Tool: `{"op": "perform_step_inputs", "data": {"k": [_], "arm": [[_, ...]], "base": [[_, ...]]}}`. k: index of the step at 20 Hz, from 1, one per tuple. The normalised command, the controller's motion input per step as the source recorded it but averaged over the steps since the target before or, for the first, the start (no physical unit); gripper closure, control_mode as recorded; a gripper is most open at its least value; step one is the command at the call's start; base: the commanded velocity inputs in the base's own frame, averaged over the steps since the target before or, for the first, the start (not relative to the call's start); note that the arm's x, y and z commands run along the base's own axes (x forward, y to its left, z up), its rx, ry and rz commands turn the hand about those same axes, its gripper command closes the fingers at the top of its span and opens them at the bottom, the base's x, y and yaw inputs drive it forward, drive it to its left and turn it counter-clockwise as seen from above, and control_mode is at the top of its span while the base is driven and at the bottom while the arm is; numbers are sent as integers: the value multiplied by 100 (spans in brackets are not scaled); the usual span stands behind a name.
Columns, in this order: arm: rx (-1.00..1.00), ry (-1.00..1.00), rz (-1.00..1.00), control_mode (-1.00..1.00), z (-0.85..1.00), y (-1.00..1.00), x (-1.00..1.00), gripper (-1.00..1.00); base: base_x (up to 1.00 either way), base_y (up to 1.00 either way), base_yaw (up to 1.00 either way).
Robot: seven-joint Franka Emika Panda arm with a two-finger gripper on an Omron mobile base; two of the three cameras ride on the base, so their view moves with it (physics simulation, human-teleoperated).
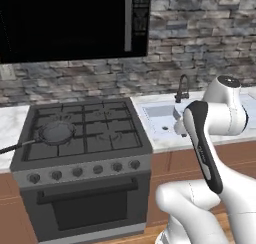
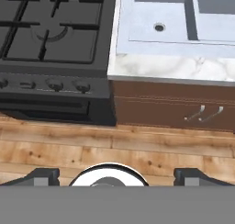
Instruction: Pick the croissant and place it on the pan. Then turn on the stove to warm the croissant.
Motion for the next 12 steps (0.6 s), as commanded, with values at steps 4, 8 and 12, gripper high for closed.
{"op": "perform_step_inputs", "data": {"k": [4, 8, 12], "arm": [[0, 0, 0, 100, 0, 0, 0, -100], [0, 0, 0, 100, 0, 0, 0, -100], [0, 0, 0, 100, 0, 0, 0, -100]], "base": [[0, -93, 0], [0, -88, 0], [0, -82, 0]]}}
